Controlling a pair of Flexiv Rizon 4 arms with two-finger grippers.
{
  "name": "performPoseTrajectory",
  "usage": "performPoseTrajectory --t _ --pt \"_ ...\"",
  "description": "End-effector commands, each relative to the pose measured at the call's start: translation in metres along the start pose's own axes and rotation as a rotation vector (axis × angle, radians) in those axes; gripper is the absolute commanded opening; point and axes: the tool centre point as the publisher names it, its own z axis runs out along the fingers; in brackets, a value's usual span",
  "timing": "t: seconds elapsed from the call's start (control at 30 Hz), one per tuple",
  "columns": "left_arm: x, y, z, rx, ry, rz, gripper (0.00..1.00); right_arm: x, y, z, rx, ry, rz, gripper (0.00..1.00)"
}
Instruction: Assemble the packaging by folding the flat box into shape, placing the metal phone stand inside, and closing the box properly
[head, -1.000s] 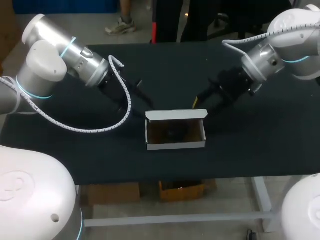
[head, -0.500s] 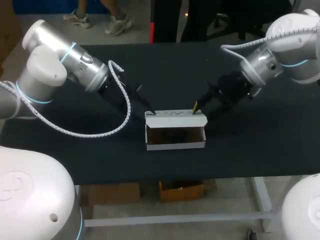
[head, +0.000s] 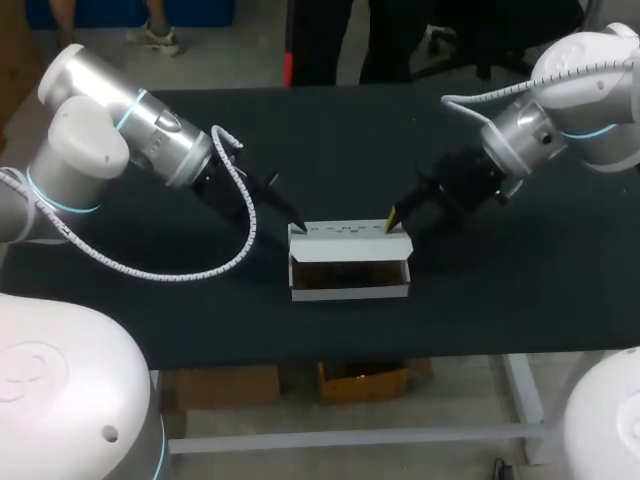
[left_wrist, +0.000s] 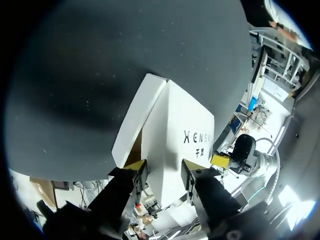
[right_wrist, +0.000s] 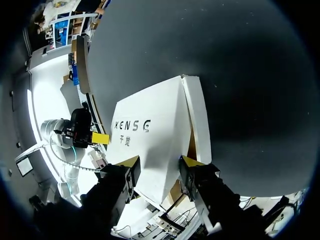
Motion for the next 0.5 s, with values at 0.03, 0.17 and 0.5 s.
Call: performPoseTrajectory --t 0.03,0.17,0.5 --pt "-0.0005 0.0029 -0.0001 0.013 -0.008 0.006 0.46 -0.0021 -0.0019 0.002 -0.002 0.001 0.0 0.5" --pt "-0.0019 0.0029 0.0005 0.021 -0.019 0.016 0.45 -0.0038 -0.0017 0.0034 0.001 0.0 0.001 0.5" --pt "-0.0063 0.0035 0.0024 0.058 -0.038 0.061 0.49 -0.0043 -0.0017 0.0044 0.003 0.0 -0.009 0.59"
